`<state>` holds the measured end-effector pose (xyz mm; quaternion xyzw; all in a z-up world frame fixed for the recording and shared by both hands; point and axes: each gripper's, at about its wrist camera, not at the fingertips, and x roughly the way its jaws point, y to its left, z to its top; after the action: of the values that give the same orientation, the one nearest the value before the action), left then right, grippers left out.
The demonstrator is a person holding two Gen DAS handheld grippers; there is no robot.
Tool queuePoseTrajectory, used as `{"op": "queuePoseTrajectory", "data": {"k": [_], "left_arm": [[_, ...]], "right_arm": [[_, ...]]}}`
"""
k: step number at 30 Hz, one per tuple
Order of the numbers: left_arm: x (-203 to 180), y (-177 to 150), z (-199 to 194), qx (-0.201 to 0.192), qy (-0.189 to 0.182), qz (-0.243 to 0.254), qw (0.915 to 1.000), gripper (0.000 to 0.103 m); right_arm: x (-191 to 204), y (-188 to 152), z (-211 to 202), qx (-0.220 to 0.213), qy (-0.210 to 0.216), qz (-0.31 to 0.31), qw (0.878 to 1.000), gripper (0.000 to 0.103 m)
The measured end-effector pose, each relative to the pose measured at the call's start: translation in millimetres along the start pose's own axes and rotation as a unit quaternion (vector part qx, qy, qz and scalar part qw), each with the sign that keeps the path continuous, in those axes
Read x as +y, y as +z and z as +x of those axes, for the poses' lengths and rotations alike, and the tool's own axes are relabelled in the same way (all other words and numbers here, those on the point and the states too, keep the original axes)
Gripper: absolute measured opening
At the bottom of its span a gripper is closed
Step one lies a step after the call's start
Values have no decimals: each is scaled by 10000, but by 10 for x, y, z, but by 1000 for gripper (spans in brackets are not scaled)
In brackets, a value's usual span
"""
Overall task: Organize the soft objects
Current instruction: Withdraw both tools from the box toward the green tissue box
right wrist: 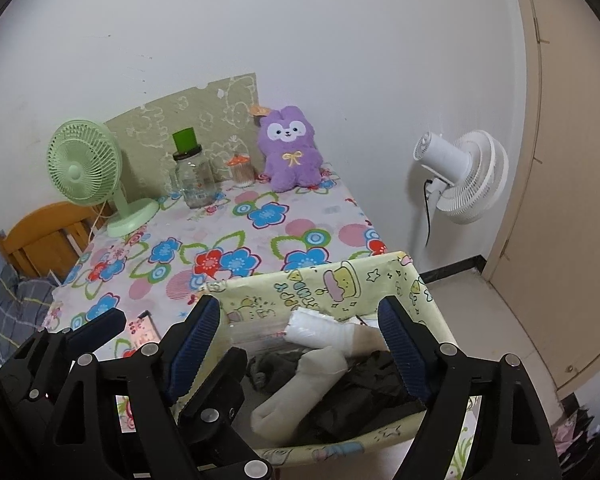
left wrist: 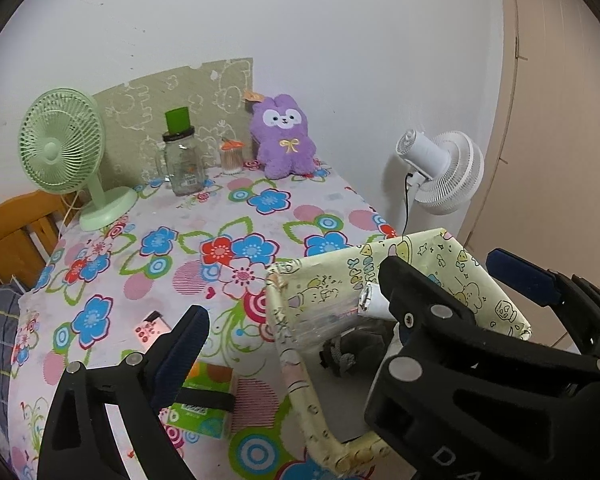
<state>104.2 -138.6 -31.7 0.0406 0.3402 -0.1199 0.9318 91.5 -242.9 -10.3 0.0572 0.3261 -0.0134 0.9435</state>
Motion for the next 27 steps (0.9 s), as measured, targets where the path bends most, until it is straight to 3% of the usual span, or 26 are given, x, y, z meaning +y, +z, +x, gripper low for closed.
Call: {"op": "queuePoseTrajectory", "data": {"k": [18, 27], "left_arm": [[501, -206, -424, -336, 250, -198, 9989, 101], [759, -339, -463, -273, 389, -284, 9985, 101]], "right_arm": [[582, -140, -305, -276, 44, -241, 9993, 96], [856, -244, -320, -296, -94, -398, 9987, 98]]}}
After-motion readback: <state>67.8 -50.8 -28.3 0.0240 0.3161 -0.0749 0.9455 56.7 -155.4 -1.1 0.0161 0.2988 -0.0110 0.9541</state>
